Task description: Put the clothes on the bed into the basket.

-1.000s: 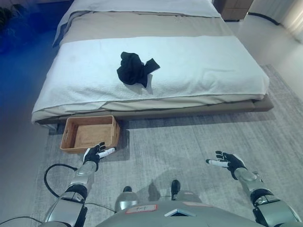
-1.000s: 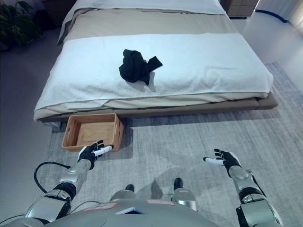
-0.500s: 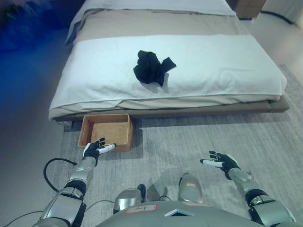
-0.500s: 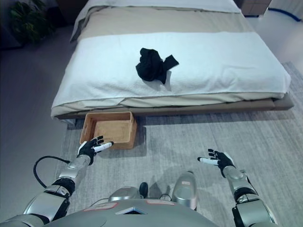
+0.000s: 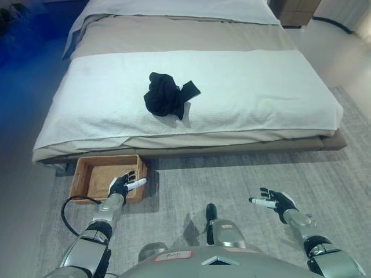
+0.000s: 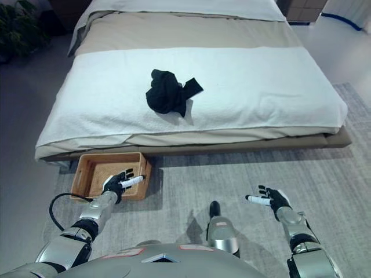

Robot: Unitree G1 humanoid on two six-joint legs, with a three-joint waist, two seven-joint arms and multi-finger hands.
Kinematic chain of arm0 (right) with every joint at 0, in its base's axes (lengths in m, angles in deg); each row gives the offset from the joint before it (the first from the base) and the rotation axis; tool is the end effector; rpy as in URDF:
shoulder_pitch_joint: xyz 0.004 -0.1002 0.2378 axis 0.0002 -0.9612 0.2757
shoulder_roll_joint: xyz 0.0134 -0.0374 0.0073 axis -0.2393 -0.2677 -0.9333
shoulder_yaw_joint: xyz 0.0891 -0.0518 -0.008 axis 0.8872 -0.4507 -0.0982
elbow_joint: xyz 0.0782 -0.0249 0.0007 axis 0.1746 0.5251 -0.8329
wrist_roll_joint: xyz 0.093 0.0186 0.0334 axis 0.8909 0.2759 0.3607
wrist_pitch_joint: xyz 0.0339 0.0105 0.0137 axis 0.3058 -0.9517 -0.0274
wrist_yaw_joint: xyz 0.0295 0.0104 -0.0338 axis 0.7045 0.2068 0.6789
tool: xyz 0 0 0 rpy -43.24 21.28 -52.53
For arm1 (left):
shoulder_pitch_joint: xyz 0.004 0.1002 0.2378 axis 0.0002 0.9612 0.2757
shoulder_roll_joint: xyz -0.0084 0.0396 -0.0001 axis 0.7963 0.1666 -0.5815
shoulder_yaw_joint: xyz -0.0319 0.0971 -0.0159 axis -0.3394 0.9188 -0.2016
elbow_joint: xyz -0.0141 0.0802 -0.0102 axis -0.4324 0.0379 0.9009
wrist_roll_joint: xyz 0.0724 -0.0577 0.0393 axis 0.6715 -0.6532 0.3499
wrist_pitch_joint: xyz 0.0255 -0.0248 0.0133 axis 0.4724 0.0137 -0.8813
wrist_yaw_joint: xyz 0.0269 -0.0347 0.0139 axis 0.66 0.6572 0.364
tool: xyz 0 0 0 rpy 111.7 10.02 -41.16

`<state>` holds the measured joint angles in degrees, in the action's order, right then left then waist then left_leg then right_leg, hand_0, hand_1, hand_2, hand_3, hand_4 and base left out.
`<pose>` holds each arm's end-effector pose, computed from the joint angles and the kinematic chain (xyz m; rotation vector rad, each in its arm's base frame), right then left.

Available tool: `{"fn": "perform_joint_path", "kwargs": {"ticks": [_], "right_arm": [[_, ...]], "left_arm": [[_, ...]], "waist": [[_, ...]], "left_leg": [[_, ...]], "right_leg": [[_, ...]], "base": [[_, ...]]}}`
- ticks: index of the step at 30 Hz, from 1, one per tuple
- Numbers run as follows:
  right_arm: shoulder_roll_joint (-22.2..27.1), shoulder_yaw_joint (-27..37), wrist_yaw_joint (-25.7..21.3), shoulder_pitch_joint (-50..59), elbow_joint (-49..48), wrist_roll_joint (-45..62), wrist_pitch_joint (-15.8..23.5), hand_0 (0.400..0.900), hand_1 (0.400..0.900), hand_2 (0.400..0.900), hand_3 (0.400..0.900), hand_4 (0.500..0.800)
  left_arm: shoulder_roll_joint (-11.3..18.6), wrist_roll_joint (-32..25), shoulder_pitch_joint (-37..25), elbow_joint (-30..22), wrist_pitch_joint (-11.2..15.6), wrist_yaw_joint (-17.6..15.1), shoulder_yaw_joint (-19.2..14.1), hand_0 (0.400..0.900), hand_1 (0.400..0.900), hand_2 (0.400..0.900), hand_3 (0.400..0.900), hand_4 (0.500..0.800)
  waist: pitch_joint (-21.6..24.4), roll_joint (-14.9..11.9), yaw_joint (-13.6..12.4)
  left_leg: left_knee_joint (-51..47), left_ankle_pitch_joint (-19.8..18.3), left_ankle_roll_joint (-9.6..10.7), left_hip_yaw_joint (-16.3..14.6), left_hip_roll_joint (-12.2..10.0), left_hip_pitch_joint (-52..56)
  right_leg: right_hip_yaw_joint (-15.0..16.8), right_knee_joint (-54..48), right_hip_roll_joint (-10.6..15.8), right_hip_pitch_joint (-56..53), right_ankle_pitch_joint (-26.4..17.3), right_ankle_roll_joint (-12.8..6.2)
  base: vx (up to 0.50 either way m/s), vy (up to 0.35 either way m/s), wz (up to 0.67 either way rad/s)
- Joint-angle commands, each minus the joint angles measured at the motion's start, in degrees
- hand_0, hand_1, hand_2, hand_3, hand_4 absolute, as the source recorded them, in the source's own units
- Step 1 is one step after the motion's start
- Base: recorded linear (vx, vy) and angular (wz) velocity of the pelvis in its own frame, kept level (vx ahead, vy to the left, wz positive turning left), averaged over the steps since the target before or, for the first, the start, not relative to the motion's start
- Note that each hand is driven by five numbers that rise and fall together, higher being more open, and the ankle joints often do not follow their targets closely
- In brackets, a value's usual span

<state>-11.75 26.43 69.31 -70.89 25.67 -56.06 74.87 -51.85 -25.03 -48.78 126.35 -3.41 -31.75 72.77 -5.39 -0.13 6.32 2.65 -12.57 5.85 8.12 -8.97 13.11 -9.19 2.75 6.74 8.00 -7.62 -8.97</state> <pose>0.1254 -0.2983 -0.0692 -0.3521 0.9443 -0.0719 0.1685 0.2413 -0.0729 0.1380 0.8062 0.1719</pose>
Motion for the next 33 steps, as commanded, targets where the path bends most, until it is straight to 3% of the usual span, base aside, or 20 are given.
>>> {"fn": "perform_joint_path", "kwargs": {"ticks": [1,6,8,10,12,14,17,19,21,25,29,33], "right_arm": [[2.4,0.8,-1.9,2.9,-1.6,3.6,2.8,0.900,0.900,0.900,0.900,0.800],[3.6,1.1,-2.7,2.6,-1.5,4.3,2.9,0.900,0.900,0.900,0.900,0.800],[4.0,0.4,-2.9,3.5,-0.6,4.8,3.0,0.900,0.900,0.900,0.900,0.800],[4.4,0.0,-2.9,4.1,-0.3,5.1,3.0,0.900,0.900,0.900,0.900,0.800],[4.9,-0.2,-2.7,4.2,-0.4,5.0,3.0,0.900,0.900,0.900,0.900,0.800],[5.4,-0.4,-3.2,4.5,-0.3,5.1,3.0,0.900,0.900,0.900,0.900,0.800],[5.3,-0.2,-3.8,4.6,-0.1,6.2,2.8,0.900,0.900,0.900,0.900,0.800],[5.1,0.0,-4.3,4.5,0.3,6.6,3.0,0.900,0.900,0.900,0.900,0.800],[4.9,0.0,-4.4,4.4,0.6,6.2,3.1,0.900,0.900,0.900,0.900,0.800],[4.8,0.2,-4.5,3.9,0.0,5.1,3.5,0.900,0.900,0.900,0.900,0.800],[4.7,-0.6,-4.2,3.9,-1.3,4.2,3.8,0.900,0.900,0.900,0.900,0.800],[4.0,-1.7,-3.7,4.9,-1.9,3.7,3.6,0.900,0.900,0.900,0.900,0.800]], "left_arm": [[5.5,-1.9,-4.8,-4.7,4.1,-2.5,-1.8,0.900,0.900,0.900,0.900,0.800],[4.6,-3.4,-6.7,-4.3,4.3,-2.9,0.0,0.900,0.900,0.900,0.900,0.800],[4.6,-4.3,-7.8,-4.1,4.3,-3.3,0.2,0.900,0.900,0.900,0.900,0.800],[4.6,-4.7,-8.5,-3.7,4.2,-3.1,0.3,0.900,0.900,0.900,0.900,0.800],[4.4,-5.2,-8.5,-3.9,4.0,-2.9,0.1,0.900,0.900,0.900,0.900,0.800],[4.2,-5.7,-9.1,-4.2,3.7,-3.1,0.4,0.900,0.900,0.900,0.900,0.800],[3.8,-6.3,-10.7,-4.2,3.6,-2.5,2.2,0.900,0.900,0.900,0.900,0.800],[3.8,-6.2,-11.4,-4.1,3.6,-2.6,3.2,0.900,0.900,0.900,0.900,0.800],[3.9,-6.3,-11.3,-4.2,3.7,-2.7,3.5,0.900,0.900,0.900,0.900,0.800],[4.3,-6.1,-10.4,-4.2,3.8,-2.4,3.0,0.900,0.900,0.900,0.900,0.800],[5.3,-6.3,-7.8,-4.5,4.0,-2.2,1.2,0.900,0.900,0.900,0.900,0.800],[5.8,-6.3,-5.9,-5.5,4.2,-2.4,-0.4,0.900,0.900,0.900,0.900,0.800]], "waist": [[1.6,-1.5,0.1],[2.0,0.0,1.8],[2.0,0.1,2.0],[1.9,-0.1,1.8],[1.6,-1.0,1.1],[0.8,-2.5,0.5],[-1.0,-4.4,-1.0],[-2.3,-5.3,-2.8],[-2.7,-6.0,-3.6],[-3.3,-5.1,-5.9],[-3.3,-3.0,-9.1],[-2.4,-2.2,-11.0]], "left_leg": [[-0.4,0.0,-1.2,-0.3,1.2,7.8],[2.2,11.1,1.6,0.6,-3.7,5.3],[4.6,14.4,1.7,1.1,-4.6,3.8],[8.7,18.8,1.5,1.6,-4.8,2.2],[17.8,22.9,1.2,2.7,-3.0,-1.2],[26.1,26.3,0.8,1.0,-2.2,-5.4],[26.9,23.8,-1.5,-0.8,-0.8,-12.6],[25.3,18.0,-3.0,-2.9,0.3,-19.4],[22.0,17.3,-2.7,-4.0,0.3,-23.8],[12.1,19.6,-1.2,-3.4,0.7,-28.2],[-1.2,23.7,-0.5,1.8,0.8,-30.3],[-3.7,24.6,-0.6,-2.7,0.4,-30.0]], "right_leg": [[3.4,-0.6,1.9,12.5,-9.2,-2.50],[1.5,4.3,-0.8,14.0,-4.7,0.19],[1.8,5.3,-2.6,13.9,-3.0,1.35],[2.5,5.2,-4.5,12.3,-1.4,2.86],[3.4,4.7,-5.7,9.5,0.1,4.78],[4.0,4.3,-6.1,6.4,1.7,6.66],[6.0,3.6,-6.4,2.4,3.5,7.84],[7.3,3.8,-6.6,-0.4,5.2,7.92],[8.3,4.2,-6.4,-2.3,6.7,7.82],[10.2,4.2,-7.7,-6.4,9.0,7.41],[14.5,3.7,-9.4,-11.3,12.1,6.89],[17.1,3.3,-8.4,-16.5,16.3,6.10]], "base": [[0.16,-0.163,0.35],[0.18,-0.166,0.25],[0.21,-0.215,-0.06],[0.27,-0.243,-0.21],[0.28,-0.272,-0.20],[0.23,-0.278,0.01],[0.21,-0.179,0.03],[0.27,-0.060,-0.10],[0.28,0.010,-0.23],[0.29,0.058,-0.36],[0.38,0.119,-0.72],[0.35,0.172,-0.48]]}}
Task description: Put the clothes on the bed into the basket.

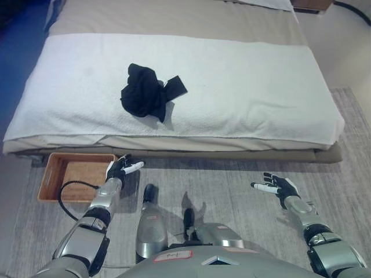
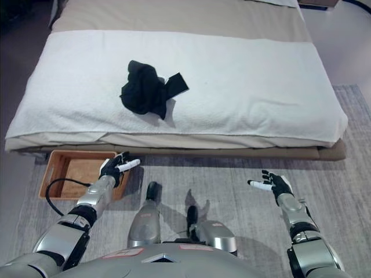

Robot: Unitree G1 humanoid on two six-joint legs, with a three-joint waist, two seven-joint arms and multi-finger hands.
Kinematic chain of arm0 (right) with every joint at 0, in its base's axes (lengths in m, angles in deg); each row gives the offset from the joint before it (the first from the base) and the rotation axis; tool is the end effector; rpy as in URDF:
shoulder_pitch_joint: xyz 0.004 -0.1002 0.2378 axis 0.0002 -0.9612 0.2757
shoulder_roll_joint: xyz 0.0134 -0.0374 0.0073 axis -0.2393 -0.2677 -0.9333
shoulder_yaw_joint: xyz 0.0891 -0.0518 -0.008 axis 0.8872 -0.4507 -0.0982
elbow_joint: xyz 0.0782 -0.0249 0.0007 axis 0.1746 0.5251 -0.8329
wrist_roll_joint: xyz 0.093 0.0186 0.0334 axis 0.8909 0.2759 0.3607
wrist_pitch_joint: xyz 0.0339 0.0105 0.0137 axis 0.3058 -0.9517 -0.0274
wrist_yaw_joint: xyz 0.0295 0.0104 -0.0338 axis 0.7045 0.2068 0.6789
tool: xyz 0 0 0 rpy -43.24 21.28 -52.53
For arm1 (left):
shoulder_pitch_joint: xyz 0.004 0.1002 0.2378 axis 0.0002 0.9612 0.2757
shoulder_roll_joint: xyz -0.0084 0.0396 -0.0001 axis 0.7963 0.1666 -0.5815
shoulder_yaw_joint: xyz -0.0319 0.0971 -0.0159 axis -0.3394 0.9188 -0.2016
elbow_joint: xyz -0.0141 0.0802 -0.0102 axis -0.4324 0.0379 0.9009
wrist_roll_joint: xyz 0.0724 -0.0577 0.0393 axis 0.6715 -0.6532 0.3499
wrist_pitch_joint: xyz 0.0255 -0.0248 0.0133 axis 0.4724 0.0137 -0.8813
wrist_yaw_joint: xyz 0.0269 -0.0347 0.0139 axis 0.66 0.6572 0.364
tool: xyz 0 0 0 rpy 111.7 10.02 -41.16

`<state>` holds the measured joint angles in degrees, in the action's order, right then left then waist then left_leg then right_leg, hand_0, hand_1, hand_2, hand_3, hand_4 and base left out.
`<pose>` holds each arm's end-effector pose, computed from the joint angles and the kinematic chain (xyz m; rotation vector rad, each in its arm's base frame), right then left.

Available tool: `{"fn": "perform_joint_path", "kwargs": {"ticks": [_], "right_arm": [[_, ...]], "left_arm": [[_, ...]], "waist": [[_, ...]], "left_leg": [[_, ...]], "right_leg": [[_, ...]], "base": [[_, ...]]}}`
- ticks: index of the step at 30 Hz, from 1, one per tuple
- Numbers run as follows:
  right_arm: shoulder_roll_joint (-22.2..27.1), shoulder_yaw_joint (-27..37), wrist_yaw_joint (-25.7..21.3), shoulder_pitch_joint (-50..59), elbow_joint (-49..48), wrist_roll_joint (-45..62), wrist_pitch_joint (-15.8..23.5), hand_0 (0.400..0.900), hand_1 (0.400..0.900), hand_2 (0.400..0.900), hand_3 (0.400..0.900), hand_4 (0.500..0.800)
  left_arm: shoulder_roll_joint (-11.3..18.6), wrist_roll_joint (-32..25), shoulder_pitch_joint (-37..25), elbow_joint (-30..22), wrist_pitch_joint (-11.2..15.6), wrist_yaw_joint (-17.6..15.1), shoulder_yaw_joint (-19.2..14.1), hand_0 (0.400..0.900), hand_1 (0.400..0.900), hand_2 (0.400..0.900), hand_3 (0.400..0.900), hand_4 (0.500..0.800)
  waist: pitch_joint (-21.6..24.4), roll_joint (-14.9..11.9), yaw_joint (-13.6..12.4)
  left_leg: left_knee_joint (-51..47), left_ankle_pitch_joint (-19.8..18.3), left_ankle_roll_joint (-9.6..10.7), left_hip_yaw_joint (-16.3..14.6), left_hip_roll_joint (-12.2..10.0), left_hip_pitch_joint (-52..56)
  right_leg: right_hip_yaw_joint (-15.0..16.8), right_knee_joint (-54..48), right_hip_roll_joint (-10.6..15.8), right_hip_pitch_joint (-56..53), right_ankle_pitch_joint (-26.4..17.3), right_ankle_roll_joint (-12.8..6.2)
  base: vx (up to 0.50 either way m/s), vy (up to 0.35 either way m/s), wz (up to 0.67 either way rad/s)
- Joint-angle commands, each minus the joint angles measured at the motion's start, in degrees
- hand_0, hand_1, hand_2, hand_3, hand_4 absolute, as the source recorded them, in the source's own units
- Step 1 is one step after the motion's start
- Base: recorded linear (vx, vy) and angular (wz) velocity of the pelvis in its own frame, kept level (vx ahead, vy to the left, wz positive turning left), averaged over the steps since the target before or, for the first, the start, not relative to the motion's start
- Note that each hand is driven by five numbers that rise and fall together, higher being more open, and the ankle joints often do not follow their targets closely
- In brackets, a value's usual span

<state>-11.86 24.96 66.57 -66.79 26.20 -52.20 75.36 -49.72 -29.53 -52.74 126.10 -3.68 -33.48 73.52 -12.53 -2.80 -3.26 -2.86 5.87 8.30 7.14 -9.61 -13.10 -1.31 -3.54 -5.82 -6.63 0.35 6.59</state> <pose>0.1487 -0.2940 -0.0617 -0.3325 0.8606 -0.1244 0.1914 0.2491 -0.0572 0.1155 0.7313 0.2322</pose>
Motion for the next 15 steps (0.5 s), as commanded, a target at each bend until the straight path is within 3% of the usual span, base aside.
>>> {"fn": "perform_joint_path", "kwargs": {"ticks": [1,3,5,8,15], "right_arm": [[3.7,-0.5,-0.9,0.8,-2.5,-0.5,3.0,0.900,0.900,0.900,0.900,0.800],[3.0,-0.7,-0.8,1.2,-2.2,-1.5,3.0,0.900,0.900,0.900,0.900,0.800],[2.4,-0.3,-0.6,1.8,-1.8,-2.2,2.5,0.900,0.900,0.900,0.900,0.800],[1.7,-0.1,0.0,1.8,-1.6,-2.2,2.1,0.900,0.900,0.900,0.900,0.800],[1.3,-0.6,0.7,2.4,-2.0,-3.1,1.8,0.900,0.900,0.900,0.900,0.800]], "left_arm": [[3.8,-1.8,-1.4,-5.6,4.6,-0.7,-1.6,0.900,0.900,0.900,0.900,0.800],[4.1,-1.3,-1.2,-6.9,4.8,-1.0,-1.4,0.900,0.900,0.900,0.900,0.800],[4.8,-0.6,-1.0,-7.4,4.8,-1.0,-1.4,0.900,0.900,0.900,0.900,0.800],[5.1,-0.5,0.0,-8.2,4.7,-0.8,-1.7,0.900,0.900,0.900,0.900,0.800],[5.8,0.9,-0.4,-11.1,4.6,-0.7,-0.2,0.900,0.900,0.900,0.900,0.800]], "waist": [[5.4,0.6,-1.7],[6.6,0.5,-2.4],[7.5,0.0,-3.2],[8.8,-0.6,-3.6],[10.6,-2.8,-4.4]], "left_leg": [[2.4,6.7,-3.3,-1.8,1.0,-3.7],[4.9,6.9,-3.6,-3.1,1.8,-4.4],[7.6,4.8,-4.5,-5.6,2.8,-4.3],[8.3,3.3,-5.2,-8.1,4.3,-3.5],[8.8,-1.0,-7.4,-10.0,8.0,-2.2]], "right_leg": [[9.5,9.2,5.1,-3.0,9.1,-9.76],[9.3,9.5,8.0,-4.6,9.8,-11.09],[9.1,11.5,11.6,-4.5,8.0,-13.42],[8.7,12.7,14.9,-3.9,1.6,-15.44],[7.5,15.7,19.7,-1.2,-12.1,-18.75]], "base": [[0.33,0.251,-0.39],[0.33,0.283,-0.20],[0.30,0.257,-0.33],[0.27,0.189,-0.17],[0.20,0.143,-0.02]]}}
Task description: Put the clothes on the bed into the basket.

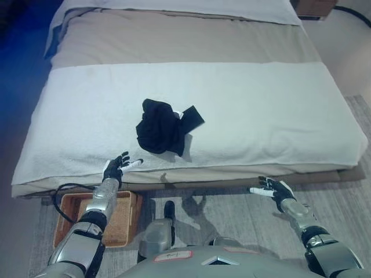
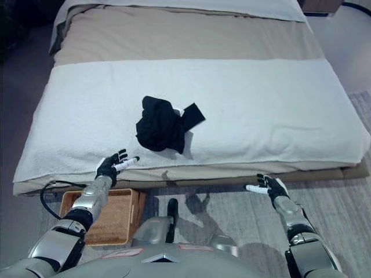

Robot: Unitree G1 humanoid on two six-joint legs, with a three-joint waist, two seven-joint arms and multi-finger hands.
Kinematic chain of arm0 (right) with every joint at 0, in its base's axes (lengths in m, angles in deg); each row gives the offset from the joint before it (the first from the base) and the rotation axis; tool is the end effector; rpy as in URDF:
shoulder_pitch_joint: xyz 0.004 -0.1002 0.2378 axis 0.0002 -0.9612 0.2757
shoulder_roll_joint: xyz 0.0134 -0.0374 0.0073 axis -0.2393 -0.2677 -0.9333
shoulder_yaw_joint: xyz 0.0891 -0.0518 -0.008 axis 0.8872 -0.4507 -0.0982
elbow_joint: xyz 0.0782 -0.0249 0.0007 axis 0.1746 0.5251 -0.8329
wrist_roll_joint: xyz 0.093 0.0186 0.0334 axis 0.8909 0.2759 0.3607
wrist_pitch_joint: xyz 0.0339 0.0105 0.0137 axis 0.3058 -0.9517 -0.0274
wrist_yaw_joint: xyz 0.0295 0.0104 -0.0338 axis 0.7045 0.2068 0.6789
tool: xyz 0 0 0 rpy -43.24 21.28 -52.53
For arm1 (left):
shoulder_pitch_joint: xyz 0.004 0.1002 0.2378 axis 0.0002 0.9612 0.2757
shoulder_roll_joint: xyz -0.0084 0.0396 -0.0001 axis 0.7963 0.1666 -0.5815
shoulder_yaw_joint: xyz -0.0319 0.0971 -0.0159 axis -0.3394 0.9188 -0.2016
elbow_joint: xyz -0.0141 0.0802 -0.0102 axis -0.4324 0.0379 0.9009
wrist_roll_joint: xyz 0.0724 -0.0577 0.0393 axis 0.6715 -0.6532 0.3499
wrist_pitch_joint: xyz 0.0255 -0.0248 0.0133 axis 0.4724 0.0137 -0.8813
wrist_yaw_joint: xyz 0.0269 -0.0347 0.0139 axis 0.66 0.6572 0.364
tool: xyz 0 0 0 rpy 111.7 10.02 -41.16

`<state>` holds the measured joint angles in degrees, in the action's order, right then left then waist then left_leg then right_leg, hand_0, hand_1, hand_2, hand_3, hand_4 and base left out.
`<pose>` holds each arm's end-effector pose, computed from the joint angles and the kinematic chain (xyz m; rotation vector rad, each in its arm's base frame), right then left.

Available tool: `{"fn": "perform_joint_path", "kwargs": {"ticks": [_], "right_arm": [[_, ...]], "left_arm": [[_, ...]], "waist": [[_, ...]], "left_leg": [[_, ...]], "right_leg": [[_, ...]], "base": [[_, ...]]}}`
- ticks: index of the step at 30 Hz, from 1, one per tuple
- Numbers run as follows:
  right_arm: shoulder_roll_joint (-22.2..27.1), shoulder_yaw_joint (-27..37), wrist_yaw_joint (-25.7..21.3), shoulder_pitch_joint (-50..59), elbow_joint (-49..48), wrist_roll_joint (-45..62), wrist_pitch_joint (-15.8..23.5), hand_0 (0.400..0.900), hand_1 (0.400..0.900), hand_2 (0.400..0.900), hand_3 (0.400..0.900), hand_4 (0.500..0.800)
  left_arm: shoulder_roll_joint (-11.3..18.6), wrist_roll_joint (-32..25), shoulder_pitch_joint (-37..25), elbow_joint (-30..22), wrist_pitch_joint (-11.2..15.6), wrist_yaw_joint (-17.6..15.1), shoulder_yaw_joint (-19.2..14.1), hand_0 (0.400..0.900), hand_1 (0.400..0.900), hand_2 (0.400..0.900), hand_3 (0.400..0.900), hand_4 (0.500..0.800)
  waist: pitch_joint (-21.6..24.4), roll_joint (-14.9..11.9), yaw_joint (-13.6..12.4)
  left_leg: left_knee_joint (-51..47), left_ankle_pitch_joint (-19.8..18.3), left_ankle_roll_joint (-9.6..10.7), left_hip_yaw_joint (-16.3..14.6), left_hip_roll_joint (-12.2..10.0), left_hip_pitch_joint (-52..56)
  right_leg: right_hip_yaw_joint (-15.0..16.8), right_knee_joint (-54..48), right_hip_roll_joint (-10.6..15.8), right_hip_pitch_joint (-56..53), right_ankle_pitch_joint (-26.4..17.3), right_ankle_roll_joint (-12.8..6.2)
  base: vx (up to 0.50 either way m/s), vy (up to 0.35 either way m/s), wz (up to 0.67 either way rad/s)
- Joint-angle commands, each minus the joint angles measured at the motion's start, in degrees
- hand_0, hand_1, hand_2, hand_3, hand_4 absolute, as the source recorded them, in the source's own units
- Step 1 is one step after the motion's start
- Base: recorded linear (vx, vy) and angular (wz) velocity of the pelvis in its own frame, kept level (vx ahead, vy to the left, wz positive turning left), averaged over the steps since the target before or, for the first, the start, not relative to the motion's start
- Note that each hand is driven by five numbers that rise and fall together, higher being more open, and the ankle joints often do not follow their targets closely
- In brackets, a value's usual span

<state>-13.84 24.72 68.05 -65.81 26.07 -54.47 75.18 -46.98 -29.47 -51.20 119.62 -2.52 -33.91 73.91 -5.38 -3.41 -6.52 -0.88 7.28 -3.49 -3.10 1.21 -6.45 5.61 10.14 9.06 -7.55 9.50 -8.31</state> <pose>0.1551 -0.2816 -0.0647 -0.3294 0.8578 -0.0542 0.1976 0.2560 -0.0443 0.1472 0.6321 0.2147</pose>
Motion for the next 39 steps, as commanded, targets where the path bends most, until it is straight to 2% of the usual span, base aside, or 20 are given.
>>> {"fn": "perform_joint_path", "kwargs": {"ticks": [1,4,5,6,8,12,14,15,18,21,24,26,27,31,35,39], "right_arm": [[3.3,-0.2,-0.7,1.2,-2.1,-0.8,1.9,0.900,0.900,0.900,0.900,0.800],[3.7,0.3,-0.6,0.7,-2.6,-0.7,1.8,0.900,0.900,0.900,0.900,0.800],[3.9,0.4,-0.6,0.6,-2.7,-0.6,1.7,0.900,0.900,0.900,0.900,0.800],[4.1,0.5,-0.6,0.5,-2.6,-0.4,1.7,0.900,0.900,0.900,0.900,0.800],[4.2,0.9,-0.6,0.0,-2.7,0.0,1.6,0.900,0.900,0.900,0.900,0.800],[4.3,1.5,-0.3,-0.7,-1.4,0.4,1.6,0.900,0.900,0.900,0.900,0.800],[4.3,1.6,-0.3,-0.6,-0.9,0.4,1.6,0.900,0.900,0.900,0.900,0.800],[4.1,1.8,-0.3,-0.5,0.2,0.8,1.6,0.900,0.900,0.900,0.900,0.800],[3.8,2.1,-0.2,-1.0,0.4,0.7,1.5,0.900,0.900,0.900,0.900,0.800],[3.4,2.3,-0.2,-1.6,0.4,0.7,1.6,0.900,0.900,0.900,0.900,0.800],[3.3,2.1,0.1,-2.0,-0.2,0.8,1.6,0.900,0.900,0.900,0.900,0.800],[3.3,2.5,0.1,-2.8,0.0,0.7,1.7,0.900,0.900,0.900,0.900,0.800],[3.4,2.1,0.1,-2.5,-0.1,0.6,1.7,0.900,0.900,0.900,0.900,0.800],[5.0,1.9,-0.1,-2.4,-1.5,0.8,1.8,0.900,0.900,0.900,0.900,0.800],[6.5,-0.3,-0.7,0.3,-2.9,1.0,2.0,0.900,0.900,0.900,0.900,0.800],[6.6,-3.5,-0.9,3.7,-5.2,2.1,2.1,0.900,0.900,0.900,0.900,0.800]], "left_arm": [[3.1,0.8,-1.9,-5.1,3.4,-0.2,-0.5,0.900,0.900,0.900,0.900,0.800],[2.7,0.7,-1.8,-5.8,3.1,0.0,-0.1,0.900,0.900,0.900,0.900,0.800],[2.6,0.7,-2.0,-6.0,3.0,0.3,0.2,0.900,0.900,0.900,0.900,0.800],[2.5,0.7,-2.3,-6.2,2.9,0.4,0.5,0.900,0.900,0.900,0.900,0.800],[2.2,0.8,-2.9,-6.0,2.9,0.6,0.8,0.900,0.900,0.900,0.900,0.800],[2.1,1.2,-3.4,-4.5,3.1,0.7,0.9,0.900,0.900,0.900,0.900,0.800],[1.9,1.4,-3.7,-3.7,3.1,0.7,0.9,0.900,0.900,0.900,0.900,0.800],[1.6,2.0,-4.5,-1.4,3.1,0.7,0.9,0.900,0.900,0.900,0.900,0.800],[1.4,4.3,-5.3,0.1,3.2,0.6,1.1,0.900,0.900,0.900,0.900,0.800],[1.8,8.0,-5.7,0.9,2.9,-0.6,1.4,0.900,0.900,0.900,0.900,0.800],[2.4,13.1,-6.6,2.7,1.8,-2.2,1.7,0.900,0.900,0.900,0.900,0.800],[2.4,16.7,-7.0,4.4,1.1,-2.8,1.9,0.900,0.900,0.900,0.900,0.800],[2.1,18.1,-7.7,6.0,0.7,-3.8,2.2,0.900,0.900,0.900,0.900,0.800],[0.4,20.4,-11.5,11.9,0.4,-6.0,3.8,0.900,0.900,0.900,0.900,0.800],[0.0,21.0,-17.3,15.4,0.2,-8.7,6.1,0.900,0.900,0.900,0.900,0.800],[0.8,20.7,-23.9,19.6,-0.4,-11.8,6.7,0.900,0.900,0.900,0.900,0.800]], "waist": [[3.4,-1.9,-1.1],[2.1,-0.3,-0.3],[1.4,0.6,0.3],[0.6,1.4,1.0],[-0.2,2.6,2.0],[-0.7,2.7,4.0],[-1.0,2.2,4.7],[-1.2,0.9,5.8],[-1.8,0.2,7.6],[-1.8,-0.3,8.7],[-1.9,-0.9,9.2],[-1.1,-0.9,9.2],[-1.2,-0.9,9.5],[-1.3,-0.5,10.8],[-3.1,-0.1,12.2],[-5.3,-0.5,13.4]], "left_leg": [[6.6,-3.0,3.9,0.3,-2.4,-7.9],[5.7,-4.6,1.7,0.1,-1.2,-4.0],[5.4,-4.8,1.2,0.5,-1.1,-2.6],[5.2,-5.0,0.7,1.1,-1.3,-1.4],[4.9,-5.8,0.1,1.5,-1.2,0.7],[4.0,-8.0,1.0,2.5,-0.9,4.7],[3.8,-8.6,1.3,2.9,-0.4,5.7],[3.7,-10.0,1.9,3.4,0.4,7.6],[2.6,-12.1,2.9,4.6,0.5,11.8],[2.5,-14.2,3.4,6.0,0.5,14.6],[3.6,-16.1,3.7,7.0,0.5,16.2],[3.3,-17.3,3.9,7.0,-0.1,17.2],[3.0,-17.3,4.0,6.7,-0.3,17.5],[2.4,-16.5,5.7,7.2,-3.1,16.3],[1.6,-14.8,7.0,6.9,-5.4,12.8],[2.0,-14.0,7.4,5.7,-6.4,8.4]], "right_leg": [[0.5,4.5,5.0,0.9,-23.3,-3.64],[-1.7,14.0,6.0,5.2,-29.6,-1.49],[-2.0,17.2,5.6,6.6,-30.3,-1.17],[-1.9,20.4,4.7,8.2,-30.3,-0.79],[-3.3,23.5,4.6,11.2,-28.1,-0.36],[-6.3,15.9,5.8,16.2,-19.2,0.47],[-6.7,11.9,5.8,16.5,-18.4,0.07],[-6.6,4.3,5.4,18.6,-18.8,-1.20],[-6.8,-3.5,4.6,19.7,-20.9,-2.80],[-5.9,-7.0,3.4,20.7,-23.2,-3.63],[-4.5,-6.1,2.2,20.8,-24.1,-3.55],[-5.3,-6.6,2.0,20.0,-22.7,-3.11],[-4.5,-6.8,1.1,20.0,-23.2,-3.12],[-5.6,-8.2,-1.2,20.2,-22.4,-1.84],[-6.0,-7.9,-2.4,24.6,-22.6,-1.32],[-4.6,-6.1,-3.9,30.8,-23.1,-0.89]], "base": [[0.16,0.178,-0.04],[0.15,0.254,0.05],[0.15,0.263,0.26],[0.16,0.236,0.31],[0.17,0.176,0.24],[0.23,0.019,0.15],[0.20,-0.062,0.16],[0.26,-0.085,0.28],[0.29,-0.082,0.35],[0.23,-0.078,0.33],[0.17,-0.089,0.19],[0.13,-0.091,0.07],[0.10,-0.113,0.06],[0.01,-0.118,0.14],[-0.16,-0.089,-0.04],[-0.18,-0.049,-0.26]]}}
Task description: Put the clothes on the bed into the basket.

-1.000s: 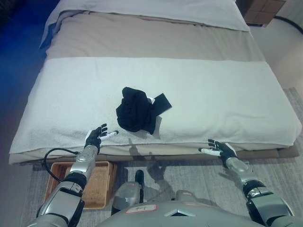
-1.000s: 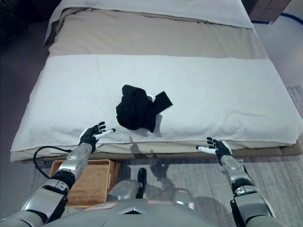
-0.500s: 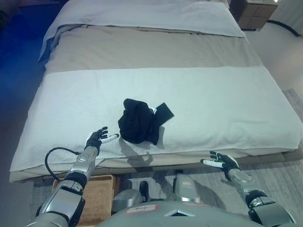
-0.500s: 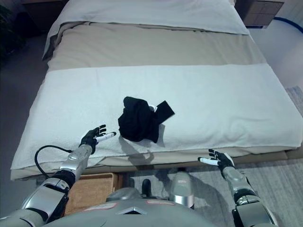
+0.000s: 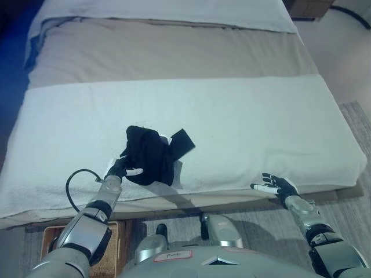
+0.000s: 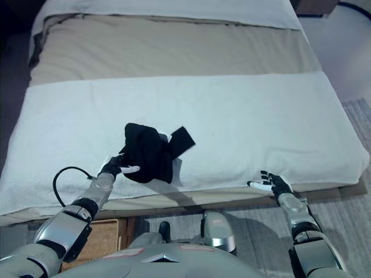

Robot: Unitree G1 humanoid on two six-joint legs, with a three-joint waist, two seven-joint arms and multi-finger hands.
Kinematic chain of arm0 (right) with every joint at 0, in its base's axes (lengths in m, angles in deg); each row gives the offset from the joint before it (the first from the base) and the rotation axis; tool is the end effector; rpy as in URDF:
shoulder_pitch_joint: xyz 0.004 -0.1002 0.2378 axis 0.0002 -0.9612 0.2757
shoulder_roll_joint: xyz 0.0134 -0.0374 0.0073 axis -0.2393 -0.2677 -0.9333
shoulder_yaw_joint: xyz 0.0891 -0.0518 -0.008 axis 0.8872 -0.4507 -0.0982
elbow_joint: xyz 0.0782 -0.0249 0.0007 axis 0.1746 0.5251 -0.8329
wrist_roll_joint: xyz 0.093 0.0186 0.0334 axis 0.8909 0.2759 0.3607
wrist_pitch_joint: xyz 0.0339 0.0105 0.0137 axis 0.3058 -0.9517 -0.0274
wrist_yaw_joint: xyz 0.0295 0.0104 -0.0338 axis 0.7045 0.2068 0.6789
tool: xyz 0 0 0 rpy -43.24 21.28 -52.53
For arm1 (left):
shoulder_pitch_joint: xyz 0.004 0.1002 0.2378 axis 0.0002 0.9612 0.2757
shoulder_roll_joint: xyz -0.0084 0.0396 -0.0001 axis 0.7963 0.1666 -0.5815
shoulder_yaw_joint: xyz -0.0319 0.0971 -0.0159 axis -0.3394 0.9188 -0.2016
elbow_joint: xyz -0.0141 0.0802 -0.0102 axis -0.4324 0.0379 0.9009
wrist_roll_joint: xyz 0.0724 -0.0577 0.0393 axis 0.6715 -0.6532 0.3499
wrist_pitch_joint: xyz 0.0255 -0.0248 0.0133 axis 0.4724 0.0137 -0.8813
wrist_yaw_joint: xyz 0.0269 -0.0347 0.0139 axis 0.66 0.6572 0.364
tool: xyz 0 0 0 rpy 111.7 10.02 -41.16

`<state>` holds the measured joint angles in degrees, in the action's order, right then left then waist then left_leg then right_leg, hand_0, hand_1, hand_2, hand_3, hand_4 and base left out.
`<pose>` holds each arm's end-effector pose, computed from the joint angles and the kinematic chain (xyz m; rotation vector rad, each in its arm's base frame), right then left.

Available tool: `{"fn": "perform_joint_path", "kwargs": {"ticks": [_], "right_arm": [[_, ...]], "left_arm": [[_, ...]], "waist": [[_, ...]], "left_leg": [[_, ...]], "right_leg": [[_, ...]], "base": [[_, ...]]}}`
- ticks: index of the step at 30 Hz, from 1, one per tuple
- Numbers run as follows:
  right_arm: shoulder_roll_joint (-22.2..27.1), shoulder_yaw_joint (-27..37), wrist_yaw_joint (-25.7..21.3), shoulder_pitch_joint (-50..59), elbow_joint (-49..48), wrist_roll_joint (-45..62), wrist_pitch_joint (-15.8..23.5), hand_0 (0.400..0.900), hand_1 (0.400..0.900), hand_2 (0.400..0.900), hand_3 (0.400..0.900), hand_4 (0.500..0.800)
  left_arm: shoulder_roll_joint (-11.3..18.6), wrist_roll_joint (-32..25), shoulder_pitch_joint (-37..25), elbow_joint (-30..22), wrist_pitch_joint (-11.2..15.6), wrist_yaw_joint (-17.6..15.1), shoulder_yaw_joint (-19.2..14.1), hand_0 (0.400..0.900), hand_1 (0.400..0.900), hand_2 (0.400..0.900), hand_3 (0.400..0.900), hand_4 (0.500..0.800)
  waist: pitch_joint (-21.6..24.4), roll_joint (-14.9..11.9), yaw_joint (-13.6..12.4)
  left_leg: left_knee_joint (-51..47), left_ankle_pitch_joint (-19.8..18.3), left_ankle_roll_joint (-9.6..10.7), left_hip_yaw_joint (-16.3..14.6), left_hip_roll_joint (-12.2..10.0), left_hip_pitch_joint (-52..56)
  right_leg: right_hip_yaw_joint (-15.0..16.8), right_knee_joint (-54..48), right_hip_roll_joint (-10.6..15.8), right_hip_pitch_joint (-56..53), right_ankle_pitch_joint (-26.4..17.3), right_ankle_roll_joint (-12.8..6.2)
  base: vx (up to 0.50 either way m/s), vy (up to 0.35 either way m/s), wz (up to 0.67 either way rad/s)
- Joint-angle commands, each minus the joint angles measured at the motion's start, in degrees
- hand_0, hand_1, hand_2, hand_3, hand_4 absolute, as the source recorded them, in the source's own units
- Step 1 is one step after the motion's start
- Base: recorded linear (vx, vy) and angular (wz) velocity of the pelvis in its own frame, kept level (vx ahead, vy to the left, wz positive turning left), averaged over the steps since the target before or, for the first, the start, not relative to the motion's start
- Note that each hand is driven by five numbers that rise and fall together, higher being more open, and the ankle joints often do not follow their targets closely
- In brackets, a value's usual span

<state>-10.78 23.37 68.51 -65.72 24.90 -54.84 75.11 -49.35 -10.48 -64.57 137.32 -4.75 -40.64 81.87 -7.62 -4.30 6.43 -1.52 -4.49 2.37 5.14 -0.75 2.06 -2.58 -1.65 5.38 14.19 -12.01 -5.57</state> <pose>0.1578 -0.2951 -0.0558 -0.3900 0.8469 -0.0482 0.2277 0.2463 -0.0396 0.6074 0.7245 0.1569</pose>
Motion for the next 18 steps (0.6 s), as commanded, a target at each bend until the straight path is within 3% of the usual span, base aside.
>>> {"fn": "perform_joint_path", "kwargs": {"ticks": [1,7,14,18], "right_arm": [[3.5,-3.0,-1.2,4.2,-4.8,2.7,2.4,0.900,0.900,0.900,0.900,0.800],[5.6,-5.2,-0.5,4.0,-16.2,4.2,3.0,0.900,0.900,0.900,0.900,0.800],[11.1,-4.9,0.0,2.0,-31.5,7.1,5.3,0.900,0.900,0.900,0.900,0.800],[13.7,-4.0,-0.5,1.7,-38.1,7.9,6.1,0.900,0.900,0.900,0.900,0.800]], "left_arm": [[4.0,1.7,-12.0,3.0,1.8,-5.8,-1.3,0.900,0.900,0.900,0.900,0.800],[8.1,4.2,-18.0,6.2,-0.1,-9.8,-2.1,0.900,0.900,0.900,0.900,0.800],[14.5,8.0,-24.5,6.8,-2.6,-14.1,-3.2,0.900,0.900,0.900,0.900,0.800],[16.1,8.7,-27.9,6.9,-3.8,-14.4,-2.7,0.900,0.900,0.900,0.900,0.800]], "waist": [[-3.5,0.1,0.8],[-5.8,-1.3,3.2],[-9.0,-3.9,6.3],[-10.6,-5.0,7.9]], "left_leg": [[2.9,-2.2,1.6,-2.8,-4.6,-0.9],[4.9,-2.6,2.1,-4.7,-5.1,-5.6],[8.8,-3.5,2.8,-4.7,-5.6,-13.9],[12.9,-4.4,2.8,-4.0,-5.3,-20.3]], "right_leg": [[4.0,6.2,-0.5,10.4,-1.6,-3.54],[5.8,7.8,-1.7,16.4,-2.2,-3.24],[6.5,8.3,-2.0,23.4,-3.3,-3.39],[6.7,8.9,-1.5,27.5,-4.1,-3.38]], "base": [[-0.15,-0.031,-0.29],[-0.09,-0.034,-0.21],[-0.12,-0.048,-0.04],[-0.13,-0.046,0.10]]}}
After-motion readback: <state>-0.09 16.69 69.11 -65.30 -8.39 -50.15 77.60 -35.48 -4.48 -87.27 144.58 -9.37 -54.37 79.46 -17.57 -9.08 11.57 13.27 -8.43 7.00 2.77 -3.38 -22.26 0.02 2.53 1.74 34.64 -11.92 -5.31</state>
